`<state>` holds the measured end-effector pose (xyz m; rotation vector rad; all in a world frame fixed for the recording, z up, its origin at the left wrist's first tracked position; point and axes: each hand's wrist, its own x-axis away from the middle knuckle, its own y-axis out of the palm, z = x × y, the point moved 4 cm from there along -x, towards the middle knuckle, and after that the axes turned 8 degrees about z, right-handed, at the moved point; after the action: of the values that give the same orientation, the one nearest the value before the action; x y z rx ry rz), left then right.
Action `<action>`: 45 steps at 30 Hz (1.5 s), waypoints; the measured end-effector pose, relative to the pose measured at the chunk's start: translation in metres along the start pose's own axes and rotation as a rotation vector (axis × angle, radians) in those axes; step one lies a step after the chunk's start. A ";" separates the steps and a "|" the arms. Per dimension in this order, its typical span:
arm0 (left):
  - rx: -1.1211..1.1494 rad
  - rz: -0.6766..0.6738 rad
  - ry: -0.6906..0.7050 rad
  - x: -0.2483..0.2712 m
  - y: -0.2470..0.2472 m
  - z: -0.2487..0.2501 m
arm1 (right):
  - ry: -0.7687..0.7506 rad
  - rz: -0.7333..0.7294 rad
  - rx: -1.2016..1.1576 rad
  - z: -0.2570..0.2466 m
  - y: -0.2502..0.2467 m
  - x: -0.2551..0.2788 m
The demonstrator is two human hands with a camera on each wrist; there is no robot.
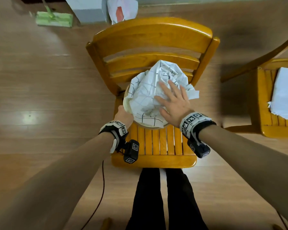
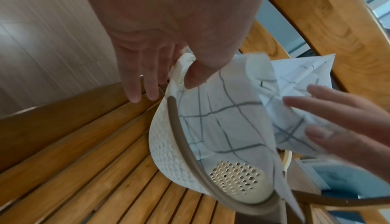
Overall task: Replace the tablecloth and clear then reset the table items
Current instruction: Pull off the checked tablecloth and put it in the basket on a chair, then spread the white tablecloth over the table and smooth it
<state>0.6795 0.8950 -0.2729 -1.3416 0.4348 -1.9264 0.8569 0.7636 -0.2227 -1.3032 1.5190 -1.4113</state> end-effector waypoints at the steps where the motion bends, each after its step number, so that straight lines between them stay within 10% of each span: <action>1: -0.029 0.004 0.027 0.000 -0.003 -0.002 | -0.009 0.020 -0.002 -0.001 -0.002 0.001; 12: -0.245 0.137 0.280 0.054 -0.043 0.023 | -0.008 0.187 -0.018 -0.001 -0.036 0.044; 21: -0.429 0.152 0.473 0.184 -0.008 0.048 | 0.124 0.157 0.008 0.045 -0.065 0.184; 34: -0.751 0.159 0.815 0.342 0.134 0.176 | 0.612 0.091 -0.096 0.173 -0.091 0.404; 45: -0.872 -0.006 0.966 0.350 0.284 0.303 | 0.937 -0.028 -0.211 0.311 -0.086 0.472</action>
<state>0.9976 0.4883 -0.1038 -0.7163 1.8915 -2.3968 1.0406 0.2309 -0.1262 -0.7702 2.2867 -2.0737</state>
